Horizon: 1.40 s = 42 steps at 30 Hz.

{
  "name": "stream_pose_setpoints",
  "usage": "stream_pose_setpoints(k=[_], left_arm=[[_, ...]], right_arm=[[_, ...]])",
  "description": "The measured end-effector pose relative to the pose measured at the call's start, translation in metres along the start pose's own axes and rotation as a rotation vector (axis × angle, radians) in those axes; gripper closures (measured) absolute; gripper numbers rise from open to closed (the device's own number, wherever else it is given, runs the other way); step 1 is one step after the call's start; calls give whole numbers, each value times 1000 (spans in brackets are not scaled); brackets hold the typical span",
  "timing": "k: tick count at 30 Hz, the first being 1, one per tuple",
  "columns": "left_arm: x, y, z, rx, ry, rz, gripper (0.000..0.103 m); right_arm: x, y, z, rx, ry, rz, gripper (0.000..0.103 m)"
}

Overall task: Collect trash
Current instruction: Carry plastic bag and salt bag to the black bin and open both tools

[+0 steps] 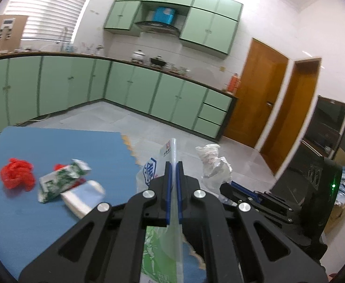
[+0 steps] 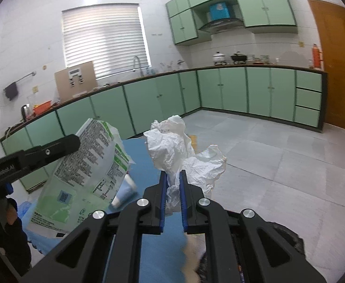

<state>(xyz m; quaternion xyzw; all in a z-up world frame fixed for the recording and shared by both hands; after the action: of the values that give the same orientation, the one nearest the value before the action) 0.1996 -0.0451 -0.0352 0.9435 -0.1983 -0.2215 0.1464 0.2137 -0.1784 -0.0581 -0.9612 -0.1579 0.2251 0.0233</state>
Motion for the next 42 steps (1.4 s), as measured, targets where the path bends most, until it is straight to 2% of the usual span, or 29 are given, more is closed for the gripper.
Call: stream_pose_setpoints(k=[13, 21, 24, 33, 35, 37, 39, 42], left_arm=[[67, 83, 48, 82, -98, 182, 100], [113, 123, 74, 111, -160, 271, 100], [127, 127, 86, 112, -193, 282, 100], [172, 117, 140, 142, -314, 248, 98], [177, 115, 143, 144, -326, 238, 96], [181, 113, 147, 146, -333, 227, 89], [184, 112, 149, 149, -337, 221, 79], [187, 114, 150, 152, -342, 220, 75]], right_arm=[[-50, 94, 45, 94, -34, 209, 92], [-61, 135, 74, 149, -76, 289, 92], [-59, 143, 83, 160, -94, 306, 92], [-33, 166, 127, 214, -191, 328, 92], [-31, 167, 132, 223, -199, 325, 89], [-32, 169, 134, 228, -198, 331, 83], [-33, 170, 133, 229, -198, 336, 83], [-37, 173, 133, 232, -196, 346, 80]])
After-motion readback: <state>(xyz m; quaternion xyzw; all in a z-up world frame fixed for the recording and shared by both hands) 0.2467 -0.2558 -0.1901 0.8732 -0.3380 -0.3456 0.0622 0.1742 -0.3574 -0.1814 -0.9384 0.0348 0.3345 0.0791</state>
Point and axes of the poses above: each gripper's, at about its wrist camera, not at the fingertips, and x roughly the way its jaws point, y to its right, z to its underside, the point moved 7 cm from there along x, roughly the way its jaws point, and after that the axes turned 4 degrees about -x, right-handed, at the moved point
